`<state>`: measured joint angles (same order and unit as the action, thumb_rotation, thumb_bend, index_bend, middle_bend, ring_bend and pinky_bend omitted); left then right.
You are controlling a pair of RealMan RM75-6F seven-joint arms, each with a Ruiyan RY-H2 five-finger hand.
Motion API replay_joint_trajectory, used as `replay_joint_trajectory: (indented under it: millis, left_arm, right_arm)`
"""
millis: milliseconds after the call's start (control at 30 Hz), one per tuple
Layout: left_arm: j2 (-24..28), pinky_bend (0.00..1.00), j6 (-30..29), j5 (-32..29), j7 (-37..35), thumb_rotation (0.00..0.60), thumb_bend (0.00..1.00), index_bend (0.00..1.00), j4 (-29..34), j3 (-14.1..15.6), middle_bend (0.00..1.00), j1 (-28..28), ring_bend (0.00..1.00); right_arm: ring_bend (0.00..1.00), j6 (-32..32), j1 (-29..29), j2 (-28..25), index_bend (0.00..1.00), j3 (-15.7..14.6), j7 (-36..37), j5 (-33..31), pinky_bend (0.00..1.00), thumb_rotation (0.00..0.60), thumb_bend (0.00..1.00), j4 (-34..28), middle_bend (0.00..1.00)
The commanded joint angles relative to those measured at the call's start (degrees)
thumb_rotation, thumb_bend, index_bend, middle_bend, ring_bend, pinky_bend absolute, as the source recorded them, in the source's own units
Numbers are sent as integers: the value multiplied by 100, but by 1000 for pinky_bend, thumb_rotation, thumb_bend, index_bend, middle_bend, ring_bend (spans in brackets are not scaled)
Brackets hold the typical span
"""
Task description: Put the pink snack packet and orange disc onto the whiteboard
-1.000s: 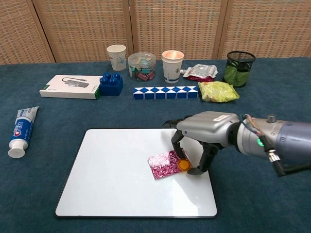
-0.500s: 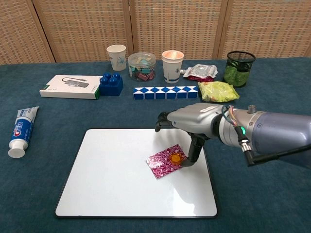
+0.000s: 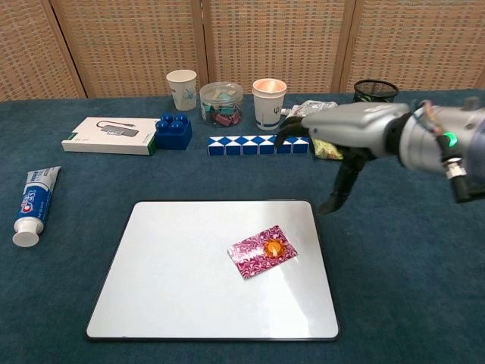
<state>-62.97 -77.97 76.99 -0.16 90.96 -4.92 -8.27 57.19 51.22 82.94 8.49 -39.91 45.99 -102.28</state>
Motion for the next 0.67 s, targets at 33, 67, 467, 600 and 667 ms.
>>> replay_joint_trajectory:
  millis: [33, 67, 467, 600, 667]
  left_arm:
    - [-57, 0, -112, 78, -33, 600, 0, 0, -55, -34, 0, 1, 0]
    - [-88, 0, -193, 149, -93, 600, 0, 0, -87, -48, 0, 8, 0]
    - [-137, 0, -642, 550, -256, 600, 0, 0, -197, 27, 0, 155, 0]
    - [-126, 0, -756, 644, -256, 600, 0, 0, -176, 53, 0, 202, 0]
    - [-119, 0, -782, 686, -256, 600, 0, 0, -177, 68, 0, 212, 0]
  right_arm:
    - [0, 461, -626, -760, 78, -256, 812, 1093, 0, 600, 8, 59, 0]
    - [0, 567, -764, -889, 65, -318, 1034, 1339, 0, 600, 0, 167, 0]
    - [0, 2497, -2849, -1572, 0, -1282, 3929, 3252, 0, 600, 0, 1838, 0]
    - [0, 3033, -3351, -1752, 0, -1426, 4010, 3447, 0, 600, 0, 1479, 0]
    - [0, 3275, -3558, -1846, 0, -1480, 3880, 3564, 0, 600, 0, 1222, 0]
